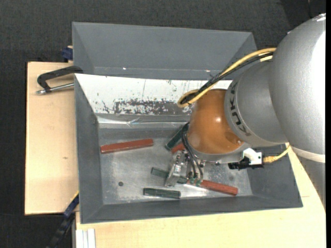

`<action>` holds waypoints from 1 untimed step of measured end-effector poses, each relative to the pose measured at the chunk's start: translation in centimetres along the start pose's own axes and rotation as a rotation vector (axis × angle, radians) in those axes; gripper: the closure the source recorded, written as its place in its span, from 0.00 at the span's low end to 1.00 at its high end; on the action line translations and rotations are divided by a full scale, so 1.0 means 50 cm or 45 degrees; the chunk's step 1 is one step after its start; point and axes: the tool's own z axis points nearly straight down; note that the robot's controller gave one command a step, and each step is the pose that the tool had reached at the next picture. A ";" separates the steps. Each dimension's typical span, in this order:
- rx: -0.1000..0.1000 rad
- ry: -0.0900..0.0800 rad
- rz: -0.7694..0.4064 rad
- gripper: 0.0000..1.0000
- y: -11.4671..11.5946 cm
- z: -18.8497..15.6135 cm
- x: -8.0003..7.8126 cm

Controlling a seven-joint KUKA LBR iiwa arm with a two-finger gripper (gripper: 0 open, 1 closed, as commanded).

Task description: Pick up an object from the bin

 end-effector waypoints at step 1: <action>0.000 0.000 0.000 1.00 0.000 0.000 0.000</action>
Offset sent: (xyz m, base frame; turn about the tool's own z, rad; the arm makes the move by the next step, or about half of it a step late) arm 0.0358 -0.0239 0.0529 0.0113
